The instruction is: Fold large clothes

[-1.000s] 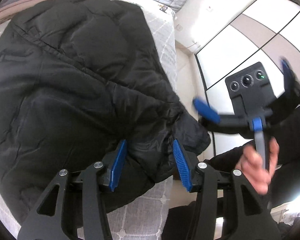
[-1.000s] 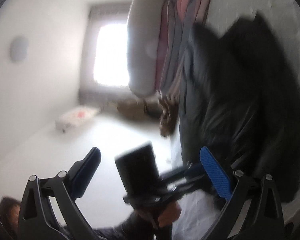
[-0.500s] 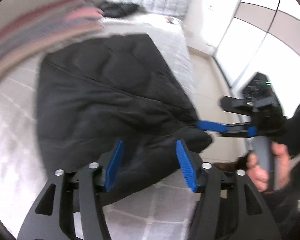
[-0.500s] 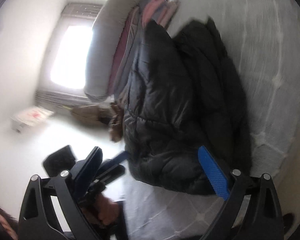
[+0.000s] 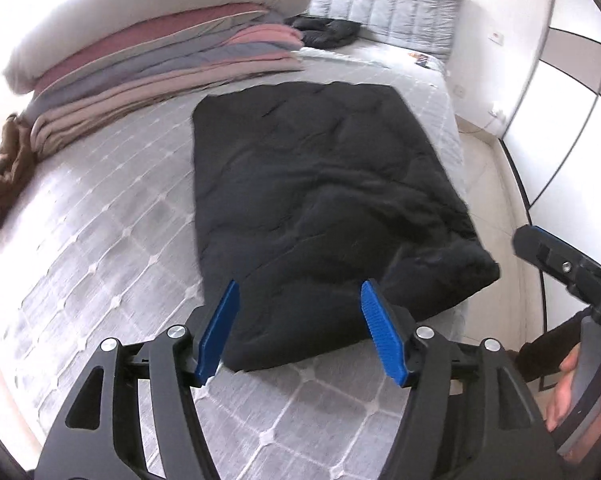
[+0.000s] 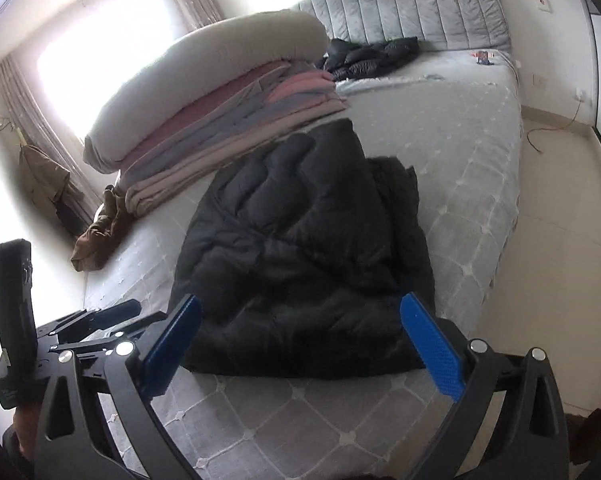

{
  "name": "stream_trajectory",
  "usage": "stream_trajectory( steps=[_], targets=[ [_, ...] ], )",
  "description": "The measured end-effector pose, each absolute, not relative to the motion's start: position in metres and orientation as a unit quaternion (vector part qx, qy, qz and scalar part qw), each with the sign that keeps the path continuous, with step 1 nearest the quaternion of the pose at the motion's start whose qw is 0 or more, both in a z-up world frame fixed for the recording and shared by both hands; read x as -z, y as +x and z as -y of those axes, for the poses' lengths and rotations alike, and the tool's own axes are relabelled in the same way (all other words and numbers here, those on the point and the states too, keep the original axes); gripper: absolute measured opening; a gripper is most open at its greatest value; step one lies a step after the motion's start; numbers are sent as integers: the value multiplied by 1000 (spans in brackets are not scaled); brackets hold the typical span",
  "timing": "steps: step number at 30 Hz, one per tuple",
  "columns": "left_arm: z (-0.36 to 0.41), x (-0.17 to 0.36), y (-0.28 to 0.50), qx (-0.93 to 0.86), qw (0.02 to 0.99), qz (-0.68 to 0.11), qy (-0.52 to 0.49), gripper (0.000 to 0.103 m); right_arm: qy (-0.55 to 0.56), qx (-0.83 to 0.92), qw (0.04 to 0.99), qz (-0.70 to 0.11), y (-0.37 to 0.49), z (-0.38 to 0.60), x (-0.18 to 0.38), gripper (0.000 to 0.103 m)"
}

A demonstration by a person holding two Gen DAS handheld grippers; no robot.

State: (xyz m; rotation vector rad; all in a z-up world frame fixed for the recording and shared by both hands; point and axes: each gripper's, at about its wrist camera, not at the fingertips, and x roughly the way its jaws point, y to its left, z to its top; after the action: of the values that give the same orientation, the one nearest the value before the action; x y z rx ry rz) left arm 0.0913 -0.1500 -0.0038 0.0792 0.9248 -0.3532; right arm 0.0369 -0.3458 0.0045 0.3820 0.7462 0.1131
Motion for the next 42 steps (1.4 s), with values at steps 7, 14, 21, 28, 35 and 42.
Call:
stream_trajectory(
  steps=[7, 14, 21, 28, 35, 42],
  targets=[
    [79, 15, 154, 144, 861, -483, -69, 62, 325, -86, 832, -441, 124, 439, 41, 96],
    [28, 66, 242, 193, 769, -568, -220, 62, 316, -118, 794, -506, 190, 457, 67, 96],
    [43, 119, 281, 249, 690, -627, -262, 68, 338, -171, 742, -553, 219, 456, 103, 96],
    [34, 124, 283, 290, 666, -622, -292, 70, 401, -223, 704, -542, 221, 472, 125, 96],
    [48, 152, 290, 354, 606, -630, -334, 77, 395, -241, 679, -570, 229, 463, 143, 97],
    [82, 161, 288, 351, 611, -621, -342, 57, 436, -268, 672, -536, 230, 468, 153, 93]
  ],
)
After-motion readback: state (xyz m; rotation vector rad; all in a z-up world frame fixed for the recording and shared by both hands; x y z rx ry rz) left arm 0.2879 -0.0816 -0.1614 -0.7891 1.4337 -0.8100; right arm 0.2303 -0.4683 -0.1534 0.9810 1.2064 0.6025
